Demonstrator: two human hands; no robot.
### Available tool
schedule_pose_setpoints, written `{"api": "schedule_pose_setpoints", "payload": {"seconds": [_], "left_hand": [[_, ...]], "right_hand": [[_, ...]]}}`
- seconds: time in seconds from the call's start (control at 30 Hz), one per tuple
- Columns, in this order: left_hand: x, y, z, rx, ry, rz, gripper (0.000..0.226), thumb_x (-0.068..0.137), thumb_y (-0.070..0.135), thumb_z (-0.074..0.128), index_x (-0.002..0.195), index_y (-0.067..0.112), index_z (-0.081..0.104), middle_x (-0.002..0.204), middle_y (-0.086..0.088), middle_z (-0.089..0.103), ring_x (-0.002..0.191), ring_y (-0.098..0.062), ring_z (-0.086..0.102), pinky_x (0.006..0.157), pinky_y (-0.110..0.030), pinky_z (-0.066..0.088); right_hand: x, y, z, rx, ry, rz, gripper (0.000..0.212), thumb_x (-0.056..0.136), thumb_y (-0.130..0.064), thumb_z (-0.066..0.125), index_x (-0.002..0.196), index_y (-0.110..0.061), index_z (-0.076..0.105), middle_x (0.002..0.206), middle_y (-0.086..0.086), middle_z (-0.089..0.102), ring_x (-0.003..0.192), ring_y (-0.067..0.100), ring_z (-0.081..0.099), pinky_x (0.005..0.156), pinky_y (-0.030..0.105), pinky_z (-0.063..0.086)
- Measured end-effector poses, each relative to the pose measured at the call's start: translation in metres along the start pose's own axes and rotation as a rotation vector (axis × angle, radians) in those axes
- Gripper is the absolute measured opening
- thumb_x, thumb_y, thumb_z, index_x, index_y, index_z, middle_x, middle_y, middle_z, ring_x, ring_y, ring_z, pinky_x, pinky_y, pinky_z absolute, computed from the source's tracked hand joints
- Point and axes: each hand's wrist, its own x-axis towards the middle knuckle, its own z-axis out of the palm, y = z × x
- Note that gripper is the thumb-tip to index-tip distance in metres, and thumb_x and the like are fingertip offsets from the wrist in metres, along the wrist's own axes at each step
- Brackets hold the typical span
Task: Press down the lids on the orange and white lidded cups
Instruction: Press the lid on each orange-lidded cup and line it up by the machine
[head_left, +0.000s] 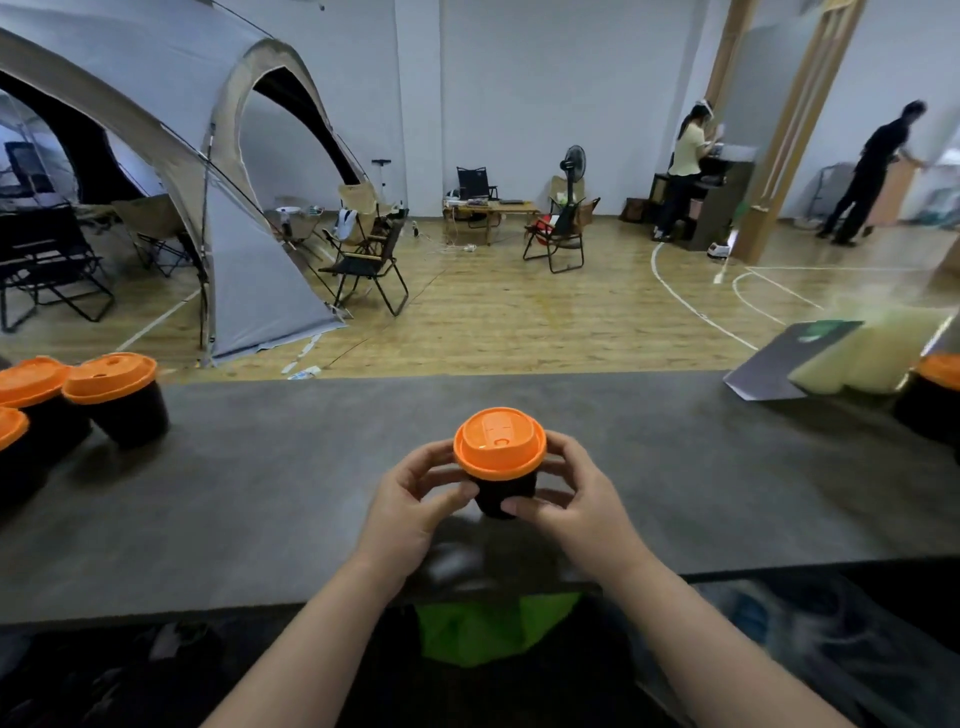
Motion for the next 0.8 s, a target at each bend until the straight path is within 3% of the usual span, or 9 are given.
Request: {"api": "schedule_pose_setpoints", "payload": {"seconds": [0.17, 0.33, 0.53, 0.67, 0.8], "left_hand": [[0.017, -0.012, 0.126, -0.040, -0.075, -0.032, 0.042, 0.087, 0.003, 0.071, 0.121, 0.027, 0.068, 0.118, -0.003, 0.073, 0.114, -0.021, 0.067, 0.093, -0.042, 0.054], [0.028, -0.015, 0.260, -0.111, -0.159, -0.071, 0.042, 0.091, -0.007, 0.062, 0.122, 0.021, 0.066, 0.114, -0.005, 0.075, 0.110, -0.020, 0.070, 0.084, -0.033, 0.059], [0.037, -0.018, 0.411, -0.126, -0.290, -0.163, 0.049, 0.096, -0.017, 0.043, 0.124, 0.018, 0.064, 0.107, 0.002, 0.074, 0.099, -0.005, 0.071, 0.082, -0.025, 0.059], [0.043, -0.019, 0.489, -0.084, -0.368, -0.199, 0.052, 0.097, -0.015, 0.040, 0.124, 0.023, 0.064, 0.110, 0.004, 0.072, 0.095, 0.004, 0.070, 0.073, -0.018, 0.056], [0.049, -0.021, 0.549, -0.106, -0.420, -0.234, 0.050, 0.096, -0.015, 0.039, 0.118, 0.024, 0.063, 0.109, -0.001, 0.070, 0.087, 0.002, 0.071, 0.070, -0.018, 0.056]], "right_hand": [[-0.018, 0.032, -0.118, -0.001, 0.103, 0.001, 0.063, 0.073, -0.016, 0.089, 0.125, -0.033, 0.057, 0.117, -0.023, 0.067, 0.113, -0.002, 0.062, 0.083, 0.016, 0.055], [-0.045, 0.067, -0.235, 0.000, 0.223, 0.016, 0.066, 0.072, -0.017, 0.090, 0.126, -0.037, 0.058, 0.123, -0.017, 0.067, 0.119, 0.003, 0.061, 0.091, 0.028, 0.056], [-0.085, 0.101, -0.364, 0.006, 0.378, 0.094, 0.072, 0.074, -0.015, 0.089, 0.135, -0.031, 0.054, 0.132, -0.010, 0.066, 0.125, 0.007, 0.060, 0.102, 0.029, 0.051], [-0.105, 0.111, -0.432, -0.041, 0.477, 0.124, 0.074, 0.074, -0.018, 0.089, 0.138, -0.030, 0.054, 0.130, -0.015, 0.066, 0.121, -0.001, 0.061, 0.095, 0.015, 0.052], [-0.119, 0.121, -0.481, -0.099, 0.563, 0.139, 0.069, 0.074, -0.021, 0.090, 0.130, -0.040, 0.055, 0.124, -0.025, 0.066, 0.117, -0.006, 0.060, 0.088, 0.009, 0.050]]}}
